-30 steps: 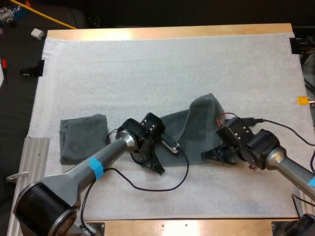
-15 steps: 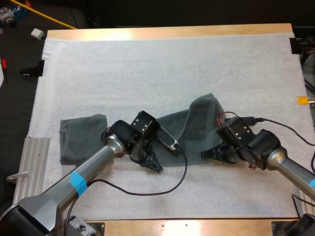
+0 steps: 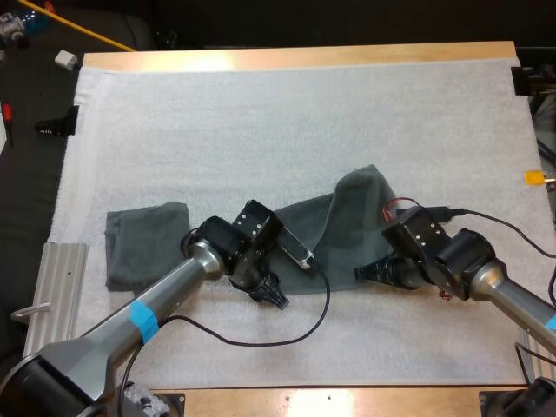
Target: Pick towel from pile, fold and stack
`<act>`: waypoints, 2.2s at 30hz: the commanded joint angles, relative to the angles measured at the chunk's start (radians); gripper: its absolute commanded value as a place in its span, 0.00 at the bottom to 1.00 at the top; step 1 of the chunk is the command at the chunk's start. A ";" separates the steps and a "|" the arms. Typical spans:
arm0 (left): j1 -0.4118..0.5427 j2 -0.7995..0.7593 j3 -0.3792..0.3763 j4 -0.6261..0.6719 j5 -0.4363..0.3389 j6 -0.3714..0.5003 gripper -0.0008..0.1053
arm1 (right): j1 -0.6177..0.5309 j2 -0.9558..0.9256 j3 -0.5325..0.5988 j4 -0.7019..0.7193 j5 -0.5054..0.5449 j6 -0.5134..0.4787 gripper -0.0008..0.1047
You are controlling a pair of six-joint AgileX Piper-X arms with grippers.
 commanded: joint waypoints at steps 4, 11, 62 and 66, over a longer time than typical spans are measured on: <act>-0.005 0.049 0.014 -0.029 0.004 0.000 0.43 | -0.002 -0.001 -0.006 0.015 0.004 -0.007 0.01; -0.005 0.091 0.013 -0.025 -0.014 -0.010 0.42 | 0.000 -0.011 -0.004 0.006 0.001 -0.003 0.01; -0.009 -0.111 0.006 -0.032 0.049 0.009 0.45 | -0.002 -0.080 -0.004 0.010 0.019 -0.041 0.01; -0.013 -0.057 0.005 -0.041 0.026 0.008 0.45 | -0.002 -0.078 -0.006 0.013 0.019 -0.042 0.01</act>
